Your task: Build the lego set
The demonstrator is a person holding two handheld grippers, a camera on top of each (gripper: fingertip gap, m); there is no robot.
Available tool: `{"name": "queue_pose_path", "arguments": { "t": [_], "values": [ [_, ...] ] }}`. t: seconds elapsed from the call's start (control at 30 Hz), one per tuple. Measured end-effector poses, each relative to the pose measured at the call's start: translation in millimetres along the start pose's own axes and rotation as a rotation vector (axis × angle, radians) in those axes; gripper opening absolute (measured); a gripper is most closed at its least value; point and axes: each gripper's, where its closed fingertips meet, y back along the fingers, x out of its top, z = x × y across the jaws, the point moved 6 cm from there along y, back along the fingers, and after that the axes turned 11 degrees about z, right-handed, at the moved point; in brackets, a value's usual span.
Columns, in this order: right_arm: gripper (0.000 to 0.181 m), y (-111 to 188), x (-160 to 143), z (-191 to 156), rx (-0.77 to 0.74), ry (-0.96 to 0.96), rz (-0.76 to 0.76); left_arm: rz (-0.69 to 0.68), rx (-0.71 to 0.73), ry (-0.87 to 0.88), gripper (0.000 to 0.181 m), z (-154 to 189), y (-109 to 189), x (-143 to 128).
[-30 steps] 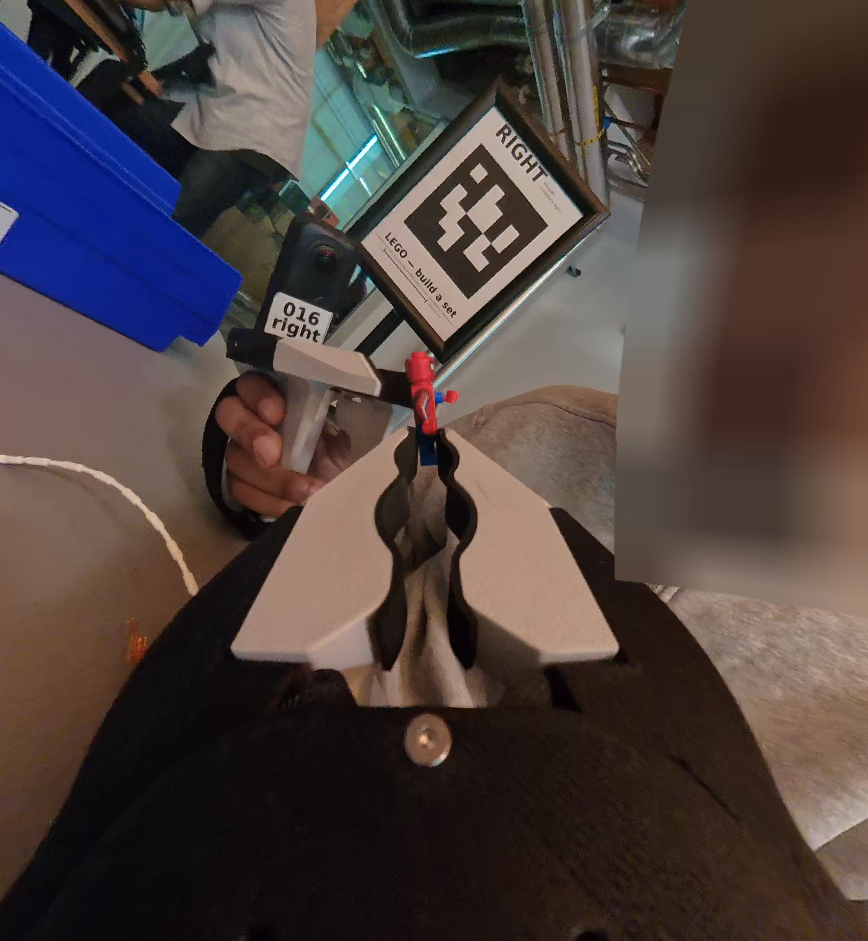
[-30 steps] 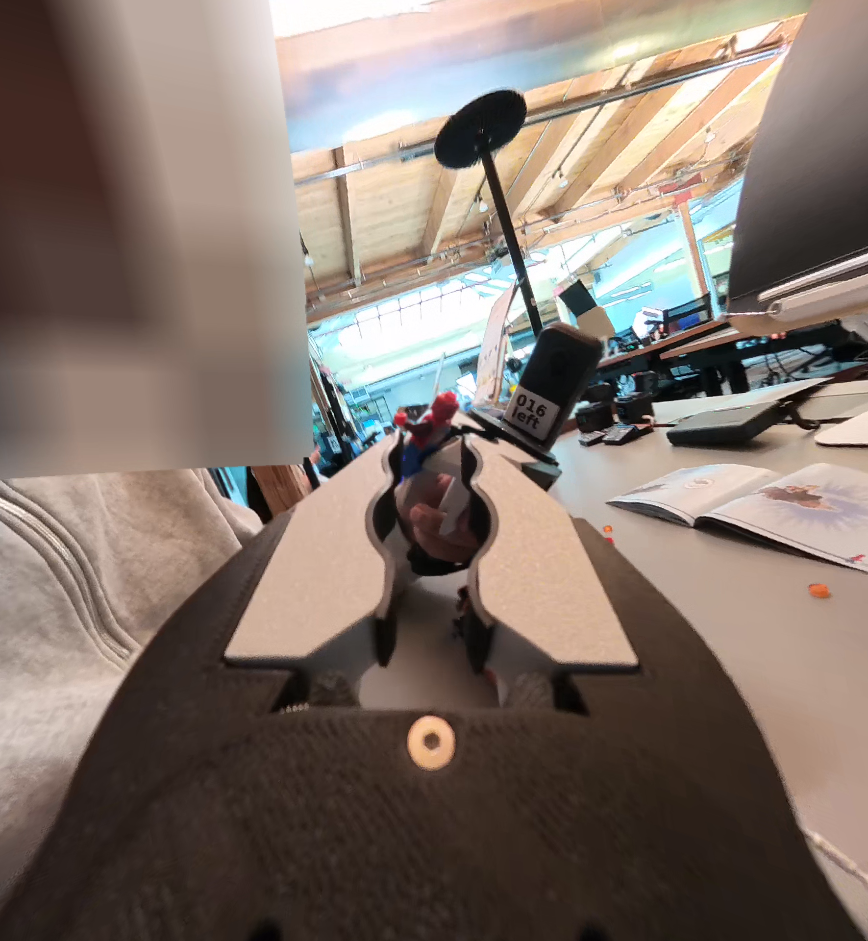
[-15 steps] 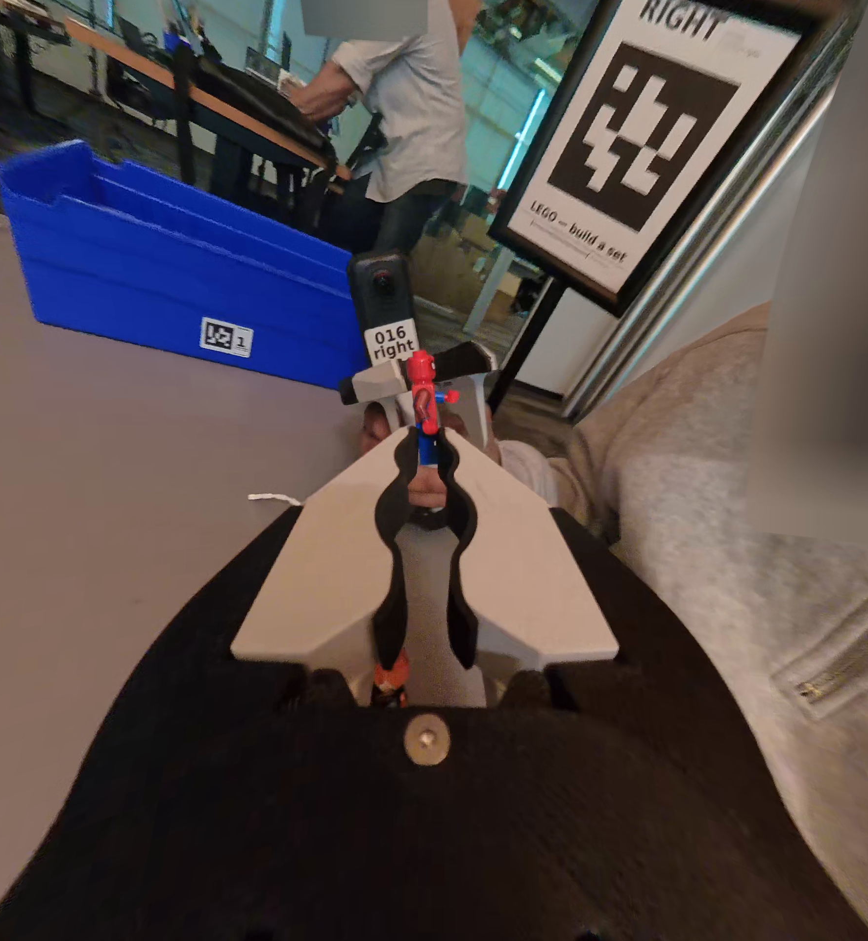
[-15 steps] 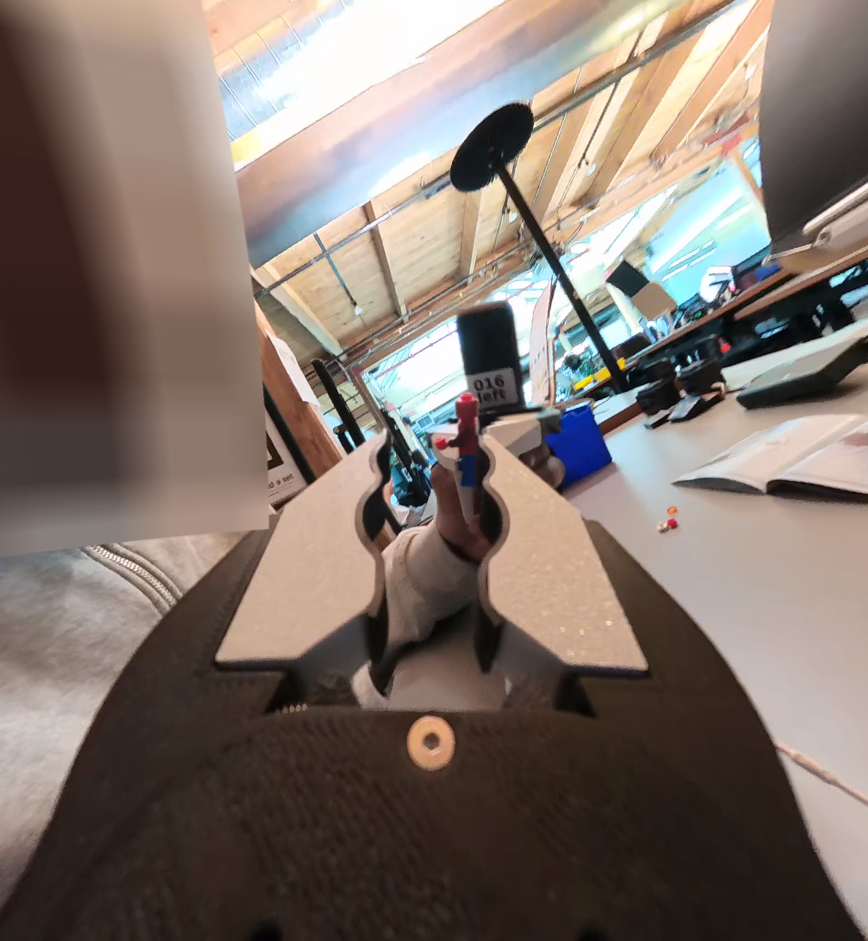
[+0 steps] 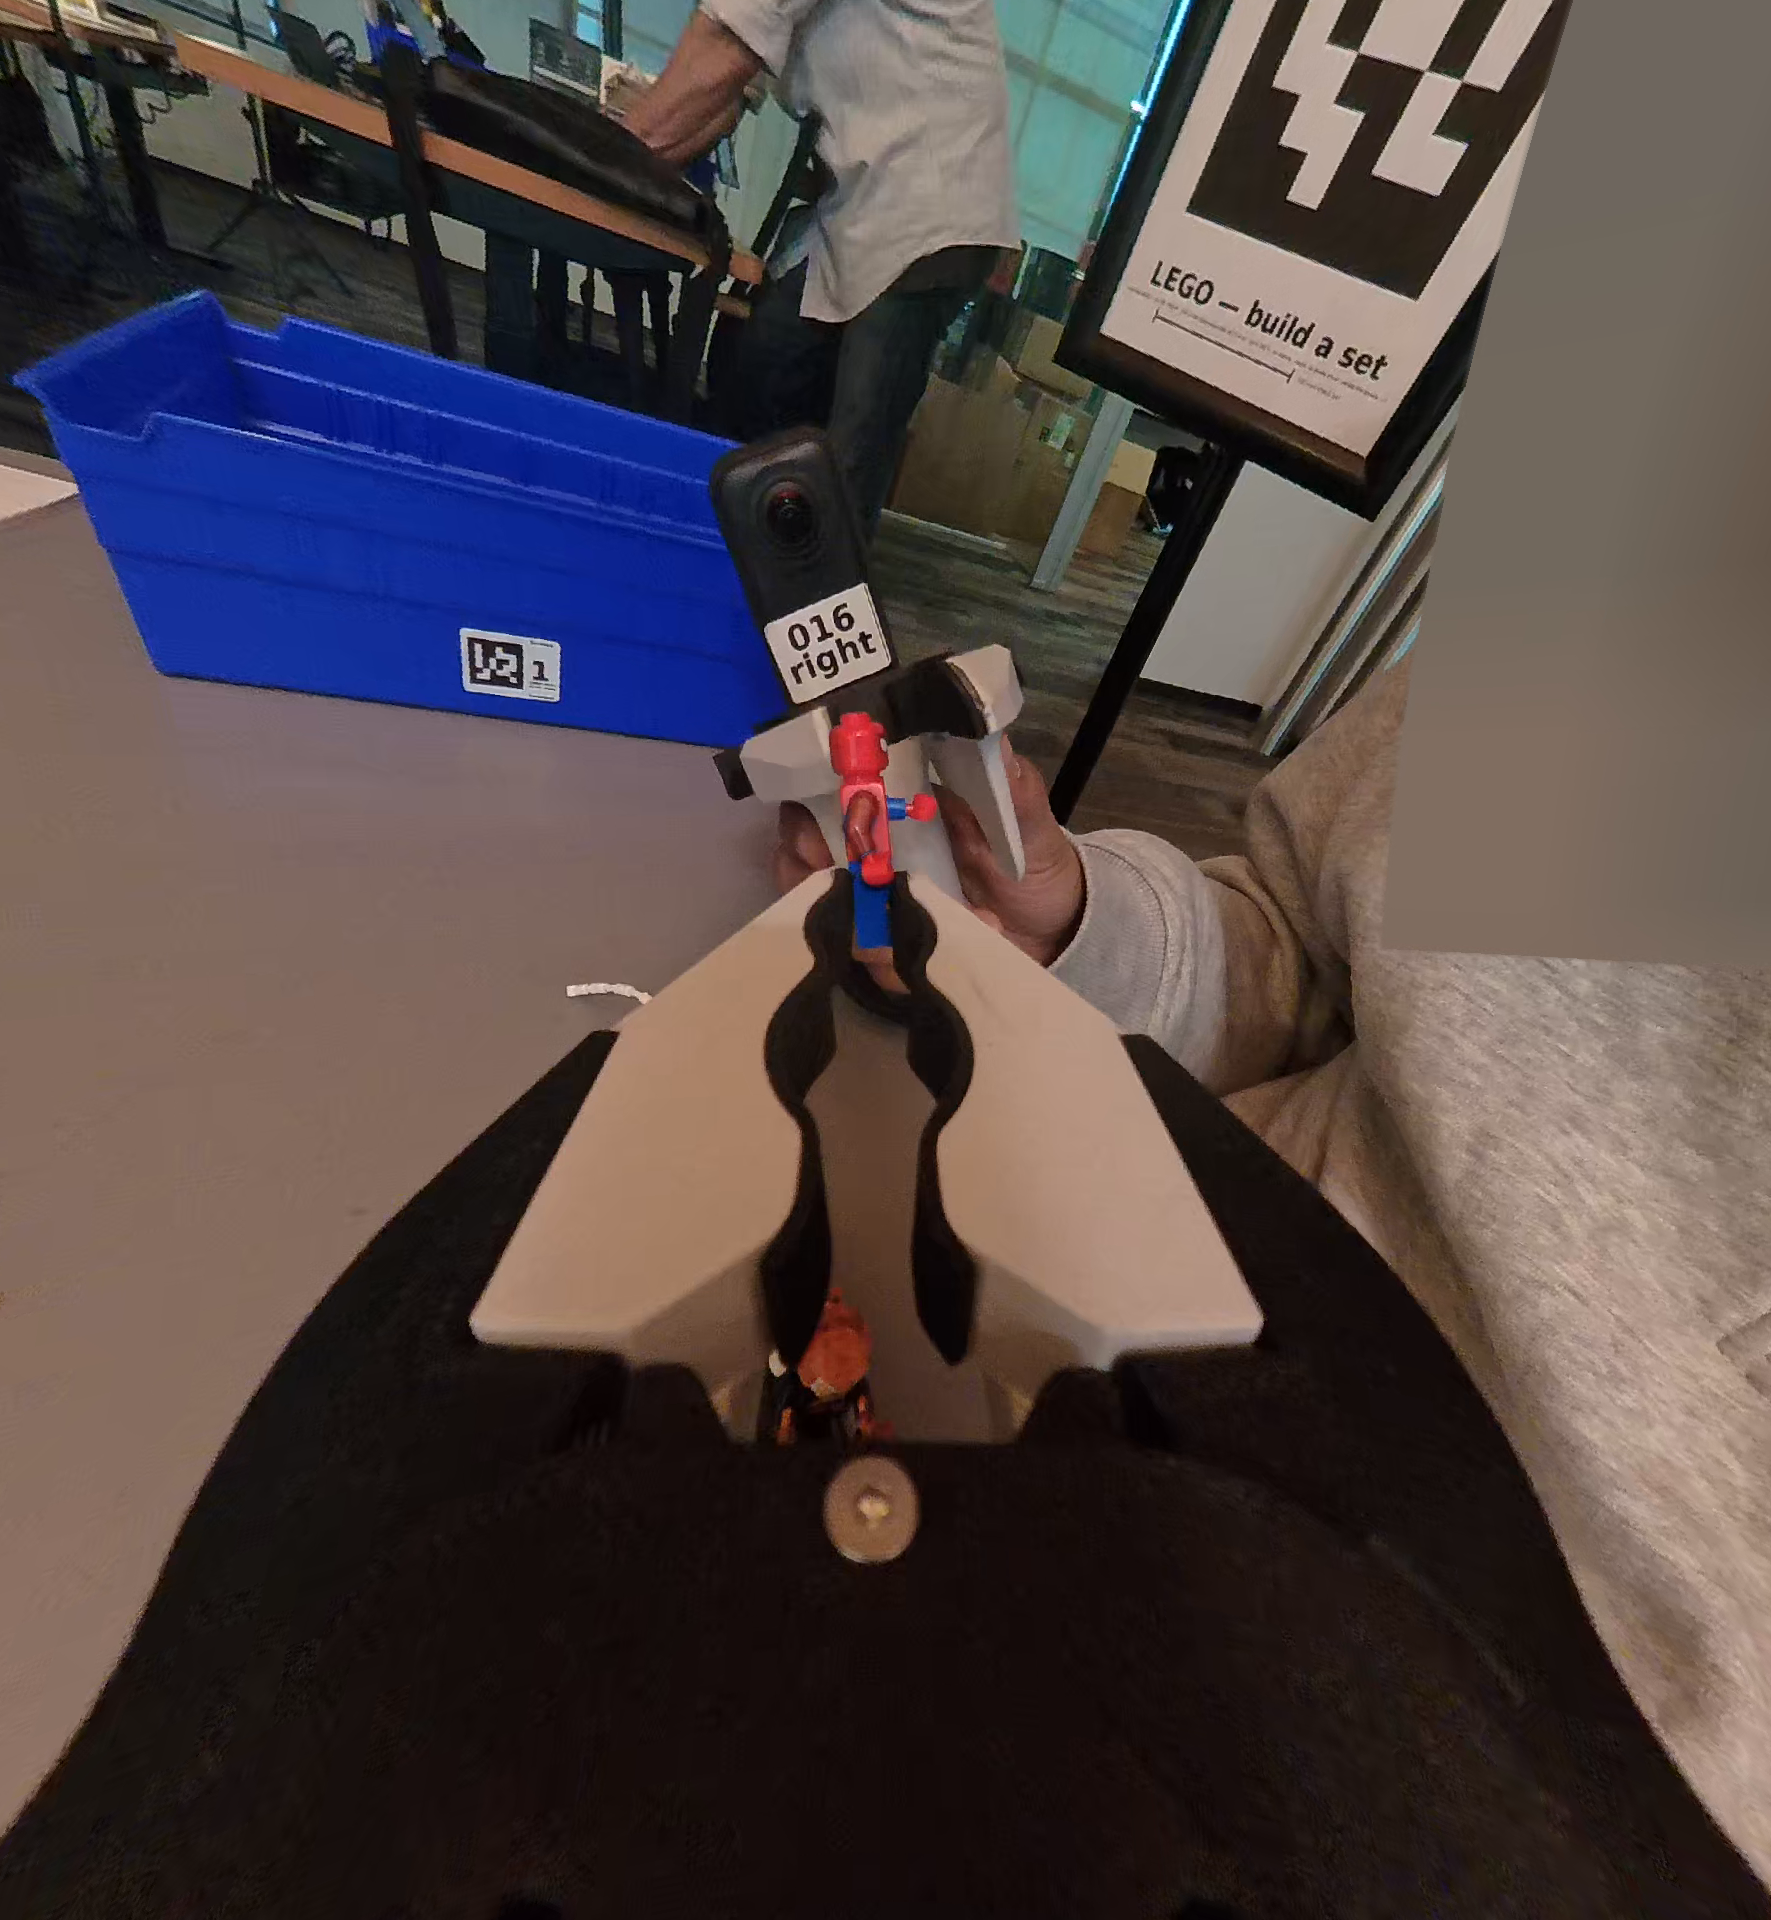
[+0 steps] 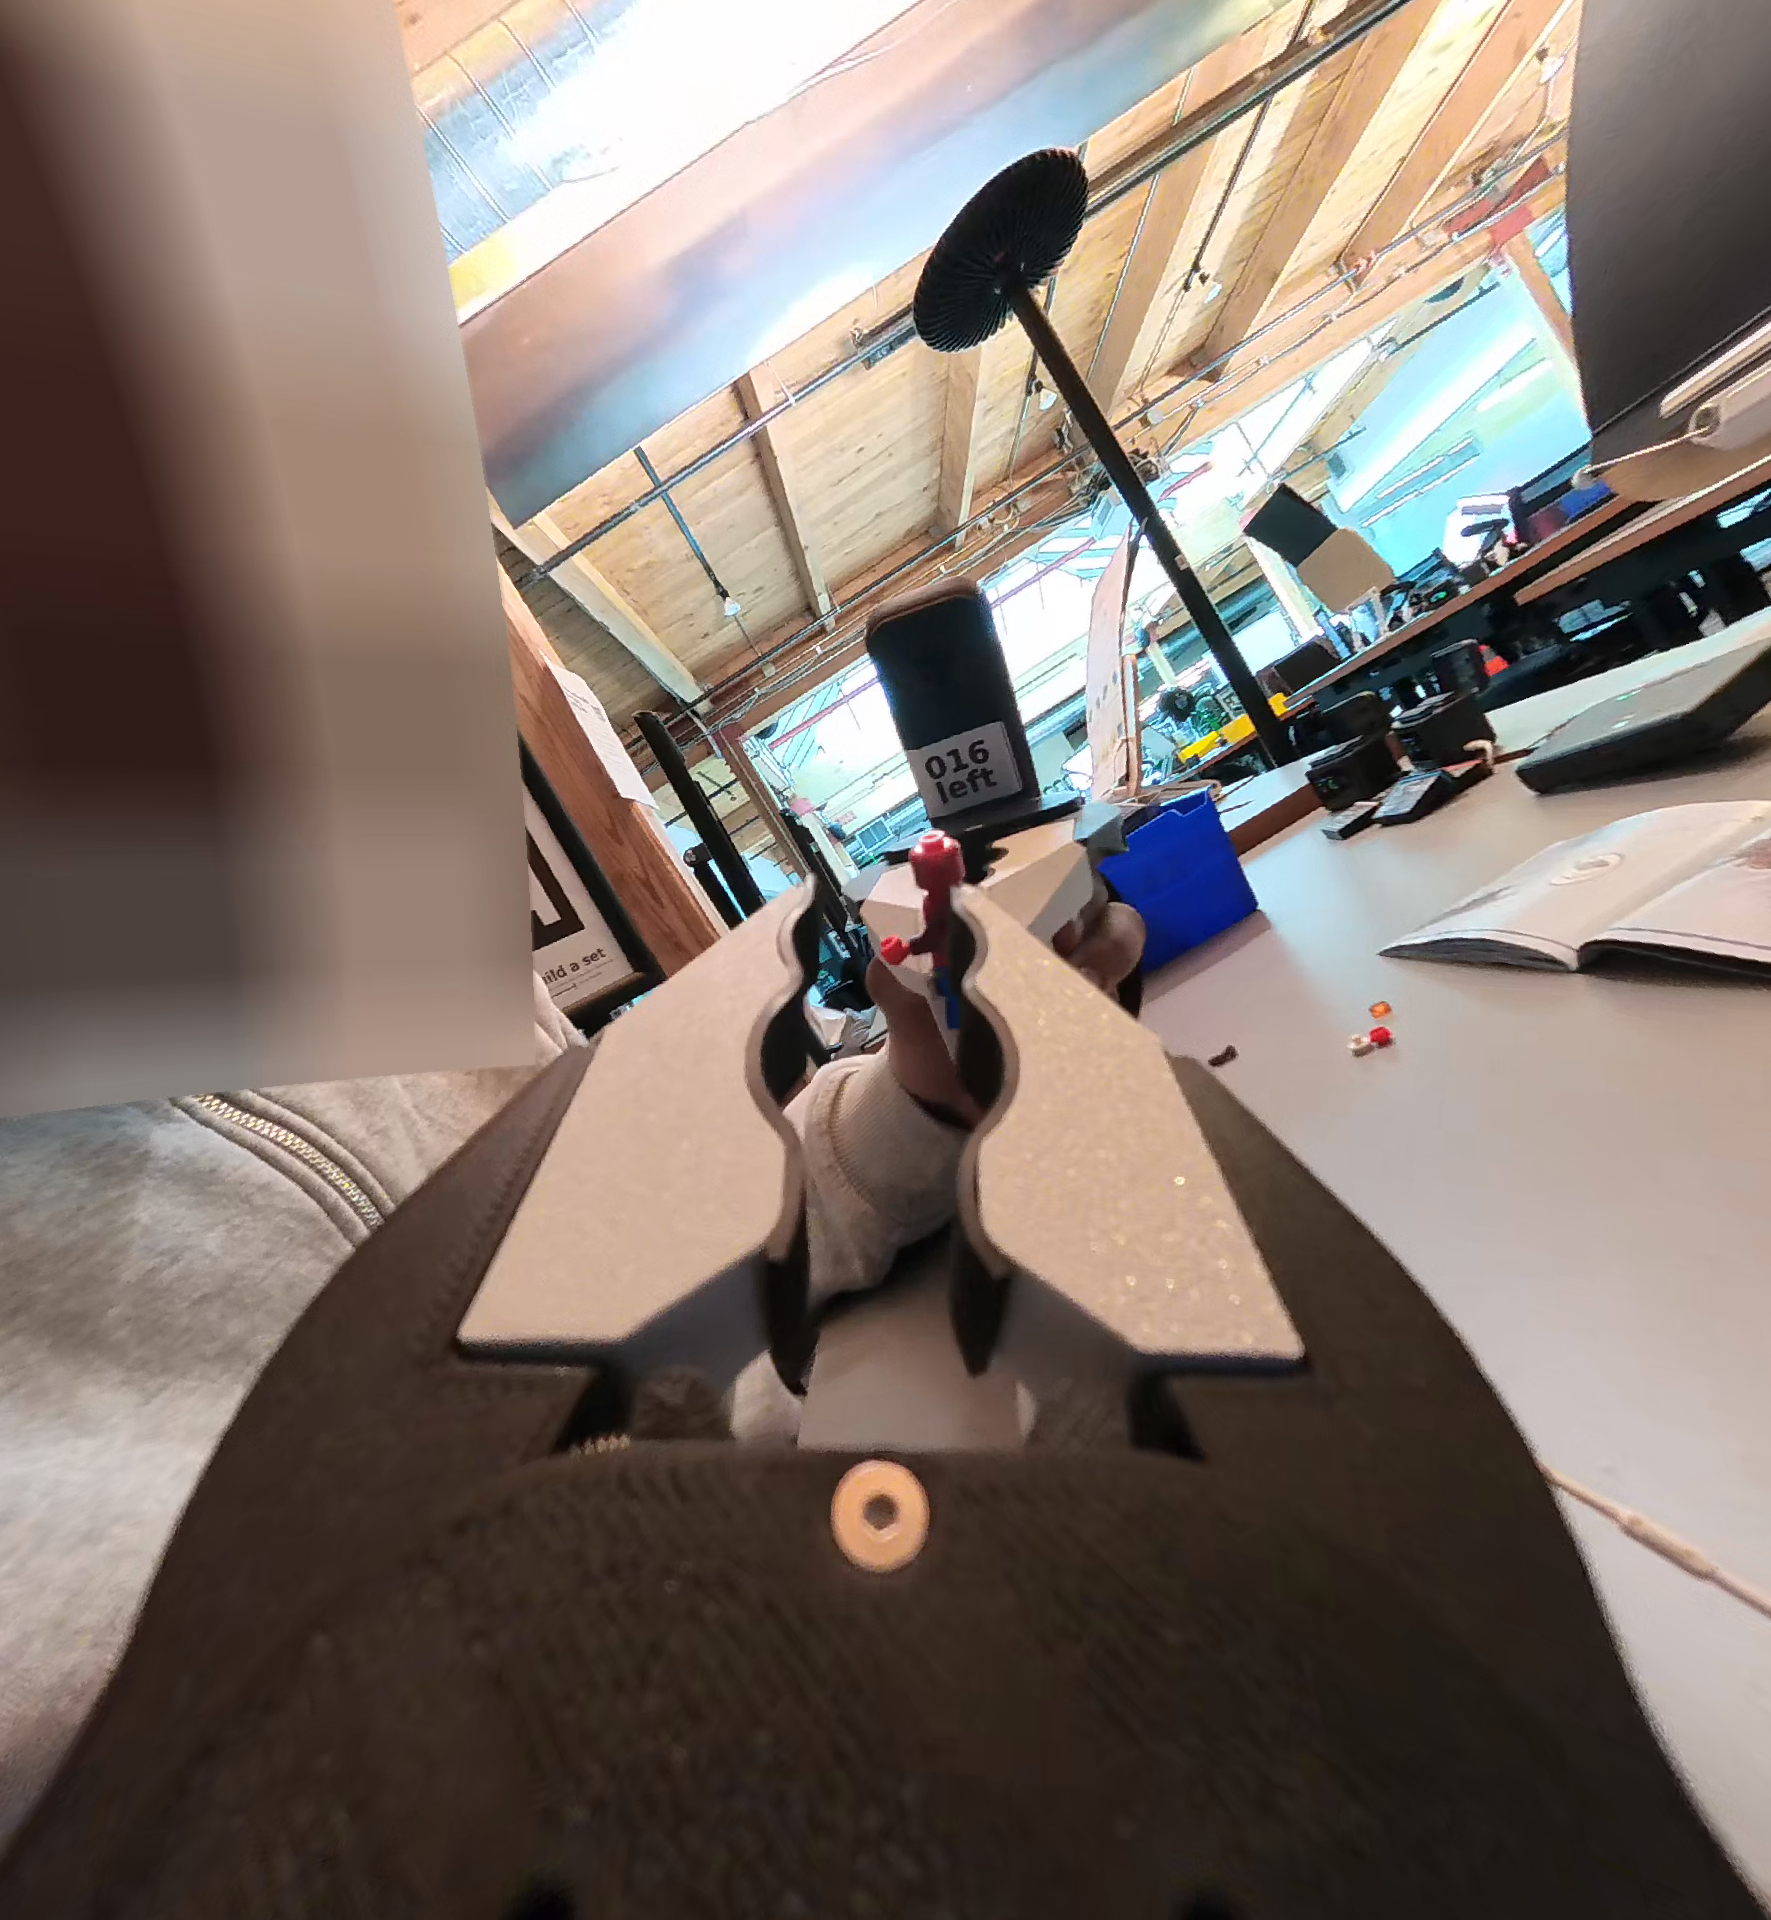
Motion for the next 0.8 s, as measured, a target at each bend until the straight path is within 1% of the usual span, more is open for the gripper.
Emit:
{"name": "queue_pose_path", "arguments": {
  "t": [0.27, 0.37, 0.47, 0.57, 0.67, 0.8],
  "values": [
    [0.016, 1.1, 0.5, 1.5, 0.006, -0.021, 0.001, -0.007, 0.006, -0.002, 0.005, -0.2, -0.5, -0.9],
    [0.014, 2.6, 0.5, 4.0, -0.015, -0.022, -0.005, -0.01, 0.009, -0.01, 0.005, 0.1, -0.7, -1.0],
    [0.014, 3.8, 0.2, 6.3, -0.028, -0.026, -0.009, -0.012, 0.014, -0.024, 0.005, 0.5, -0.7, -0.8],
    [0.018, 2.7, -3.5, 10.8, -0.052, -0.026, -0.037, 0.003, 0.015, -0.035, 0.005, 1.3, 0.1, 1.4],
    [0.011, 2.0, -3.8, 11.3, -0.045, -0.038, -0.041, -0.004, 0.026, -0.042, 0.005, -0.1, 1.1, 0.9],
    [0.011, 2.3, -3.3, 11.0, -0.037, -0.043, -0.039, -0.006, 0.017, -0.029, 0.005, 0.4, 0.5, 0.9]
  ]
}}
